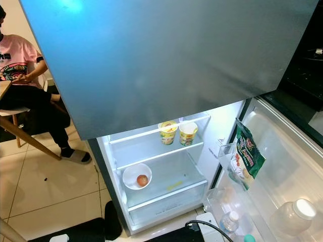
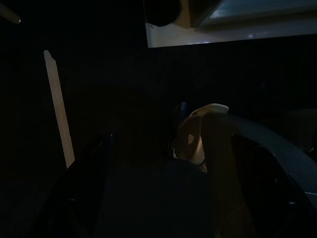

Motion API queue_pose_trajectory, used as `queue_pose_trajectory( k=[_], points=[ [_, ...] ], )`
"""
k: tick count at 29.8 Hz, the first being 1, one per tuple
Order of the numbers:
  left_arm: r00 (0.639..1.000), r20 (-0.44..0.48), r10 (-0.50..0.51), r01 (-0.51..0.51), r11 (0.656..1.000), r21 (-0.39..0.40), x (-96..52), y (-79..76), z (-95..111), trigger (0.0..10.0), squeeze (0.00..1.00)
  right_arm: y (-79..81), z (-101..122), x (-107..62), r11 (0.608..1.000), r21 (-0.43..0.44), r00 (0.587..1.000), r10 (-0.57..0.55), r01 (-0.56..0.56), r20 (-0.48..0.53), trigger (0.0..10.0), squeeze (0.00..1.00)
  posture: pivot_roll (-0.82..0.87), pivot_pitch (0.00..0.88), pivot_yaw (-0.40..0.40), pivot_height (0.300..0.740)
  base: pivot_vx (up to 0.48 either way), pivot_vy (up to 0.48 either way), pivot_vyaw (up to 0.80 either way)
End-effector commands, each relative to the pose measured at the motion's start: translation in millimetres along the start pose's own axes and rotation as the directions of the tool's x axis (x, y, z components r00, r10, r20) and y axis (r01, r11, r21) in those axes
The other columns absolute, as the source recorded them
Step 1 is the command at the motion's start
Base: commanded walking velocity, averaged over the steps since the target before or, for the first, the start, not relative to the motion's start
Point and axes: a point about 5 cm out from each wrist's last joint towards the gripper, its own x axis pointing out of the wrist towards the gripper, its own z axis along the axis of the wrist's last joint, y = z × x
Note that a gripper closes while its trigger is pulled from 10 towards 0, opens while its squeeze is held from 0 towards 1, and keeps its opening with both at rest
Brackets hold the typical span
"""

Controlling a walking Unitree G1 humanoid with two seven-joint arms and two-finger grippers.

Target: Restocking fridge

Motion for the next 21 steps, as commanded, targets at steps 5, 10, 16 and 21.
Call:
queue_pose_trajectory(
  k=[5, 10, 16, 21],
  points=[
    [1.0, -0.014, -0.007, 0.007, 1.0, 0.006, 0.4, -3.1, -2.8, 10.0, 0.0, 3.1, 1.9, 0.5, 1.0, 0.003, 1.0, 0.008, -0.008, 0.001, 10.0, 0.0, -0.01, 0.0, 0.02, 0.74, -0.296, 0.0, 0.0],
    [1.0, -0.019, -0.008, 0.008, 1.0, 0.004, 0.3, -3.7, -4.2, 10.0, 0.0, 5.8, -4.7, 0.3, 1.0, -0.004, 1.0, 0.018, -0.018, -0.016, 10.0, 0.0, -0.01, 0.0, 0.018, 0.74, -0.308, 0.0, 0.0],
    [1.0, -0.02, -0.01, 0.01, 1.0, 0.003, 0.3, -3.9, -4.4, 10.0, 0.0, 4.1, -4.0, 0.2, 1.0, -0.008, 1.0, 0.016, -0.016, -0.016, 10.0, 0.0, -0.01, 0.0, 0.016, 0.74, -0.329, 0.0, 0.0],
    [1.0, -0.02, -0.011, 0.011, 1.0, 0.004, 0.2, -3.9, -4.8, 10.0, 0.0, 2.2, -1.7, 0.1, 1.0, -0.016, 1.0, 0.014, -0.014, -0.011, 10.0, 0.0, -0.01, 0.0, 0.013, 0.74, -0.335, 0.0, 0.0]
  ],
)
